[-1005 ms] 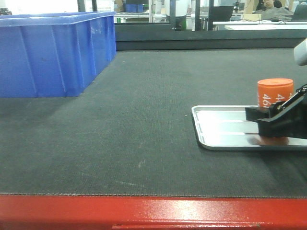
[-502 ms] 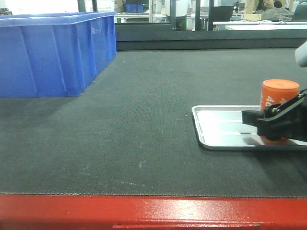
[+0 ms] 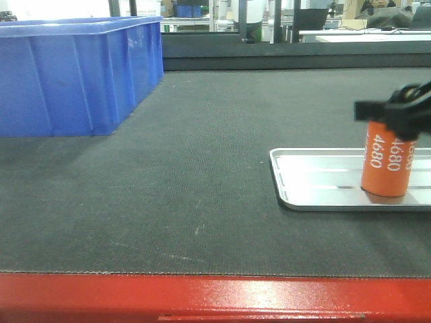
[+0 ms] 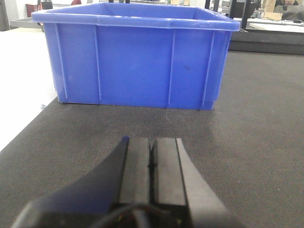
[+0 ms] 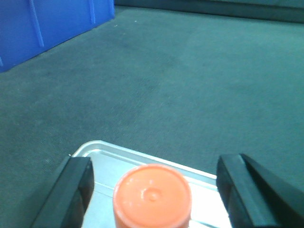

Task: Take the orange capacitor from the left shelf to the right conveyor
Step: 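Open the right gripper and lift it off the upright capacitor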

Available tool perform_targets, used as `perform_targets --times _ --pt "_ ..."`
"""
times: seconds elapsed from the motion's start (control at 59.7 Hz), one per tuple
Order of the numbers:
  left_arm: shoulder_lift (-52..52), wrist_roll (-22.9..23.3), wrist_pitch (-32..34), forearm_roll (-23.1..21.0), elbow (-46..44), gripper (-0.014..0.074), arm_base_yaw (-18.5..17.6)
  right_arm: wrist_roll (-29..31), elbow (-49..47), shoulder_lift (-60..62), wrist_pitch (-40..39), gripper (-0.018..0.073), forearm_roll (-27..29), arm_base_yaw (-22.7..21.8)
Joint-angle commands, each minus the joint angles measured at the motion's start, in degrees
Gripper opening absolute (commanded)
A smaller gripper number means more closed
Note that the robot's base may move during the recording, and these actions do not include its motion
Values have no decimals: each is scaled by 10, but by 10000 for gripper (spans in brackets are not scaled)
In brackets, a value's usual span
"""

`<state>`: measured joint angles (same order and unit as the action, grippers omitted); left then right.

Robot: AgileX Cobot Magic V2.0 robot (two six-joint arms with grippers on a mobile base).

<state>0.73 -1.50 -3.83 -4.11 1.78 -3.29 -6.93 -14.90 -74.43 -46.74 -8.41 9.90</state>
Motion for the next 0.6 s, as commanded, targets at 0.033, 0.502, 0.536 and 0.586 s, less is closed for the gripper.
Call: perform_targets --times 0.033,0.502,0.536,0.586 --pt "7 1 52 -1 -2 -127 1 -37 -8 112 81 622 -4 -3" --pt "7 1 52 -1 -2 -127 1 -125 -9 527 532 137 -4 -3" --pt "7 1 52 -1 -2 -127 1 -125 -9 544 551 97 -4 -3" --pt "7 1 52 -1 -2 -127 1 -125 -9 564 570 49 -4 -3"
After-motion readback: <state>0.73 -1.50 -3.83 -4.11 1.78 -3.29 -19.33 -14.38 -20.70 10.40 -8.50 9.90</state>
